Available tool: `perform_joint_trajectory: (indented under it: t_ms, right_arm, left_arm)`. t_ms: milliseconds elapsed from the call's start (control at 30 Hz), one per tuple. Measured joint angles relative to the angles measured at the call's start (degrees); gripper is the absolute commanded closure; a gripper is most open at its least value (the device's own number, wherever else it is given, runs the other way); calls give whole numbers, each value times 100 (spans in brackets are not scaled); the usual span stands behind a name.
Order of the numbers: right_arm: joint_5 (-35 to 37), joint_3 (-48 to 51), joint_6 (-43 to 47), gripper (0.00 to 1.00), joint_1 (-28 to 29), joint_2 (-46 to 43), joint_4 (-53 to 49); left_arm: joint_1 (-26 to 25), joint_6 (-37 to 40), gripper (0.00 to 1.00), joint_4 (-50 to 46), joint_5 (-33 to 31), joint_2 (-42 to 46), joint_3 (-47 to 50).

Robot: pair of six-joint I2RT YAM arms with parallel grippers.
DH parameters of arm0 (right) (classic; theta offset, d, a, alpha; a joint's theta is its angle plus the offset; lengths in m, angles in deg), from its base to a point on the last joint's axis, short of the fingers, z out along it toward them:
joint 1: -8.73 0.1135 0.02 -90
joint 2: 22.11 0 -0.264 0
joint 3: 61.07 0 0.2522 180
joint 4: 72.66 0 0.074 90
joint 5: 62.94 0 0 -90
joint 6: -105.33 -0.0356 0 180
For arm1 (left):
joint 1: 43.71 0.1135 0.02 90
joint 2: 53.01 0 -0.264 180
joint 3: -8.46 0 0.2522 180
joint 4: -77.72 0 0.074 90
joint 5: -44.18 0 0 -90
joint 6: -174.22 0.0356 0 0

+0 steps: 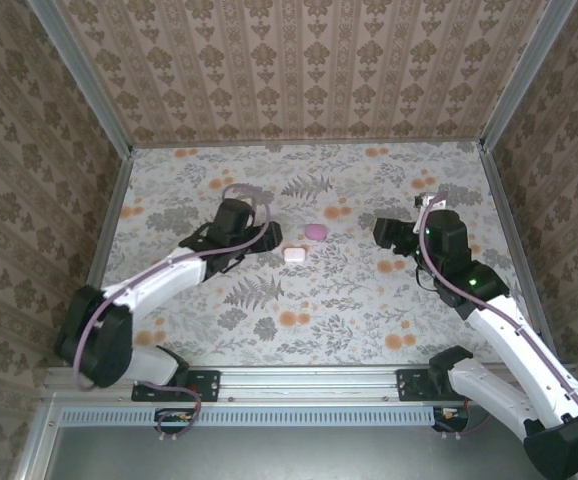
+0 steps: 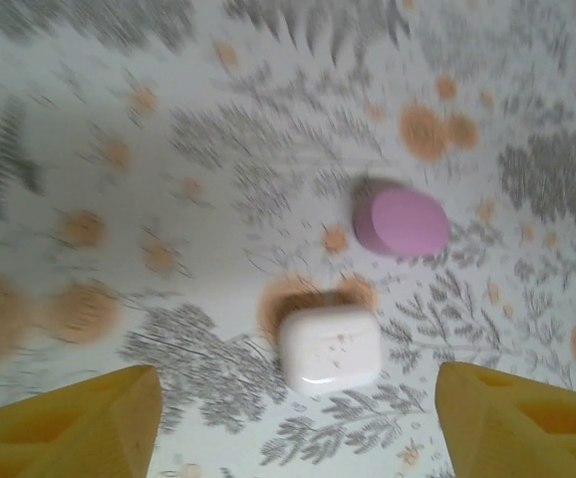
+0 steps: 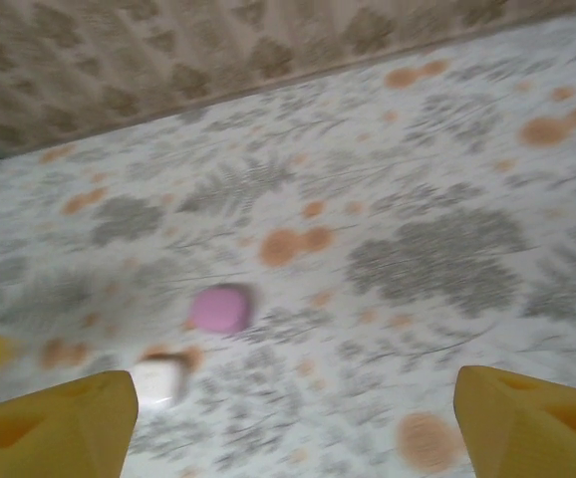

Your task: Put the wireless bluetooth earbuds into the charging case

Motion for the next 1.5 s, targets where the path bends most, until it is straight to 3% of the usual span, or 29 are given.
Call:
perform_joint_trajectory:
  t_ms: [67,100,300,500,767,900,967,1167,1500]
  right_arm:
    - [492,367,350,8,-63,11,367]
    - [732,627,549,6,-116,50,636]
    - [1187,1554,1182,4,-868,1045,1838]
    - [546,1731,1749,3,-1458,2516,3510]
    - [-706,1604,2140,1,-1893,3729,5049]
    - [-1180,2190,2188,0,-1993,3829,6347]
    - [-1307,2321,2225,0,-2009,3877,6432]
    - [-946,2258,2120,0,-1974,3915,6612]
    - [-765,2218,2118,0,-1926,3915,6660]
  left_arm:
    - [114,109,4,37,-361,496,251]
    - [188,160,0,66,-551,767,422]
    - [828,503,0,66,-1305,2138,1250]
    - [1611,1167,0,83,-1515,2785,1786]
    - [2492,2142,0,291,-1464,2455,1856]
    - [2826,2542,0,1088,-1471,2455,2282]
    - [2951,2721,0,1445,-1469,2391,2531]
    - [3272,3014,0,2549,-1185,1397,2708]
    - [3298,3574,0,4603,-376,-184,2796]
